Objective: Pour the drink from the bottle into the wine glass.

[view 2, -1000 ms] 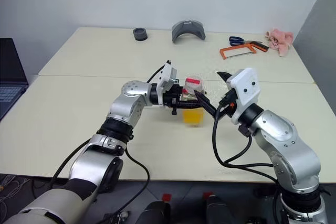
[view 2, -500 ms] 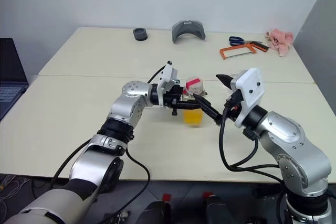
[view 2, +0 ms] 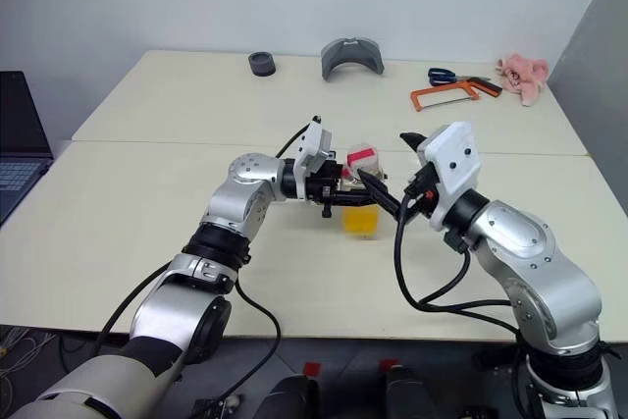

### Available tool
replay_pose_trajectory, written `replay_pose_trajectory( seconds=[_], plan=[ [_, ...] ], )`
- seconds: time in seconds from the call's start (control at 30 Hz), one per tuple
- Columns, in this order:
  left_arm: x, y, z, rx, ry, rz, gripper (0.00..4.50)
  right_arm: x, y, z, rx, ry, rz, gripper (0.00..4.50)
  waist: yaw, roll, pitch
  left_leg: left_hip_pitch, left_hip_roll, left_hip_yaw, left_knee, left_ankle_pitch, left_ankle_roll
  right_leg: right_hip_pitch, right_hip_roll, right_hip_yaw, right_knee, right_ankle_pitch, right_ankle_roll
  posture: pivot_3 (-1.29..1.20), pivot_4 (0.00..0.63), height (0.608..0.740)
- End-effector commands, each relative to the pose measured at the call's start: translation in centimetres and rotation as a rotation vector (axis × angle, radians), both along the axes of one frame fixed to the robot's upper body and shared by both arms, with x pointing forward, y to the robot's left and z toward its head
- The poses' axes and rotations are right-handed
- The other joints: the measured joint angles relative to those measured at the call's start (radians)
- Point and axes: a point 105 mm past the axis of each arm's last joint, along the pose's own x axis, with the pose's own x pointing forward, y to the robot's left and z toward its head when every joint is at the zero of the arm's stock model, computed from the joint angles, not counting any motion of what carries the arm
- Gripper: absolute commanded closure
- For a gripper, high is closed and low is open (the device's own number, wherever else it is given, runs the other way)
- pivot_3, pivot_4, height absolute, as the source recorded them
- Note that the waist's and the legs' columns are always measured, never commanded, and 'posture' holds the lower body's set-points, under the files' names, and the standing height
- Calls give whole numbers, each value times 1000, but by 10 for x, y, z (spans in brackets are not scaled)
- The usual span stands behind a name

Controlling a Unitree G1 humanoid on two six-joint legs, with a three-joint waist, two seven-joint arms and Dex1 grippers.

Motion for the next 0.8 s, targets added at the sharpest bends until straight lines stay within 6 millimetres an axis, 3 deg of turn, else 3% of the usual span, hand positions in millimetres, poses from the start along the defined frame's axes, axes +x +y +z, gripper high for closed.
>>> replay_pose_trajectory(
  seconds=[0.03, 0.8],
  plan=[
    [-5, -4, 15, -28, -61, -25, 2840, 0, -2, 12, 5, -63, -16, 0, 0, 0, 0, 0, 0, 0, 0, 0, 0, 0, 0, 0, 0, 0, 0, 0, 150, 740],
    [-4, -4, 16, -33, -62, -15, 2840, -6, 7, 10, 25, -32, 46, 0, 0, 0, 0, 0, 0, 0, 0, 0, 0, 0, 0, 0, 0, 0, 0, 0, 150, 740]
  ],
)
